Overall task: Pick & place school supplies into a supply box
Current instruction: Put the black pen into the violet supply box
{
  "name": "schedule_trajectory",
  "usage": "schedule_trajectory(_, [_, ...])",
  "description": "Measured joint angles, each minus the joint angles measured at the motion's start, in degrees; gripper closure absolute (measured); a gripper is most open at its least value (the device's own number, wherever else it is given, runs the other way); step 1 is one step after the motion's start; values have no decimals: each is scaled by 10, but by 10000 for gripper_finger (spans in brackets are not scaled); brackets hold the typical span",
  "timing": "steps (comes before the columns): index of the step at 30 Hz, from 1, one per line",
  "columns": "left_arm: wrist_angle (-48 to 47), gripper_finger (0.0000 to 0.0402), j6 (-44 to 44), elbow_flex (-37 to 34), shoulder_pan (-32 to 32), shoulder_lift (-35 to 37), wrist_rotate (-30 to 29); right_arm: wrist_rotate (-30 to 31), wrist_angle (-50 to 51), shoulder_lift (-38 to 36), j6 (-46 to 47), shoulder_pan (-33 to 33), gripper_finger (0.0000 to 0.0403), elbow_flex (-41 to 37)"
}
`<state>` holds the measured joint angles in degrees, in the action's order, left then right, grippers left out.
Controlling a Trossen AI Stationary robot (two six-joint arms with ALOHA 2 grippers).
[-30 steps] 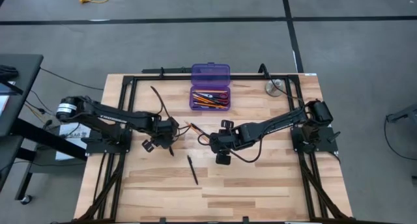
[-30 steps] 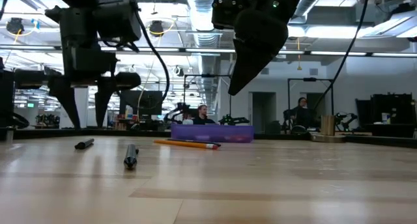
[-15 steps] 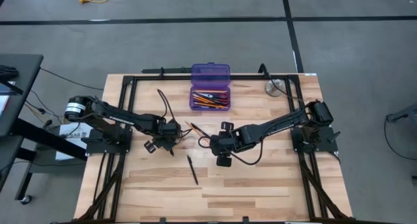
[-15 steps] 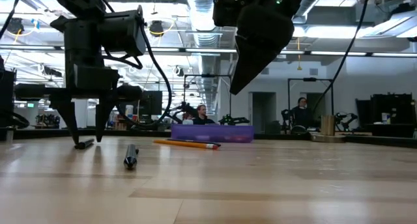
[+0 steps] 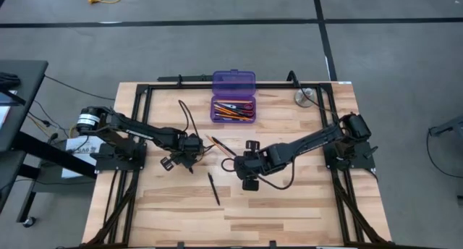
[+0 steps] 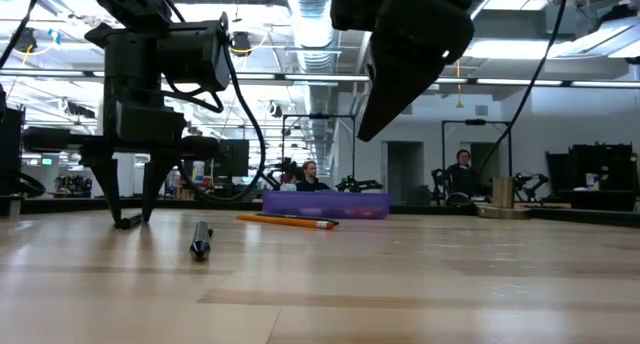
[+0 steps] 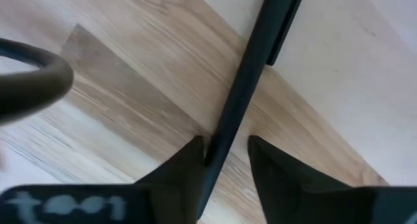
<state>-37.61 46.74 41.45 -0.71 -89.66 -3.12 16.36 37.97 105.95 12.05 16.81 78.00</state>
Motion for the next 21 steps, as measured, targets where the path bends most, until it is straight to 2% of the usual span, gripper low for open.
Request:
schedule_trajectory(6, [-3,375,1,1,0,0,7,0,13,0,1,10,249,0])
schedule_trajectory(8, [-3,389,0,1,0,0,7,0,18,0,3,12,249,0])
schedule_trajectory(14, [-3,376,0,1,0,2,7,0,42,0,31,12,249,0])
schedule_trajectory(21, [-46,392,0,42,-6,-3,10,2,77,0,45,21,249,0])
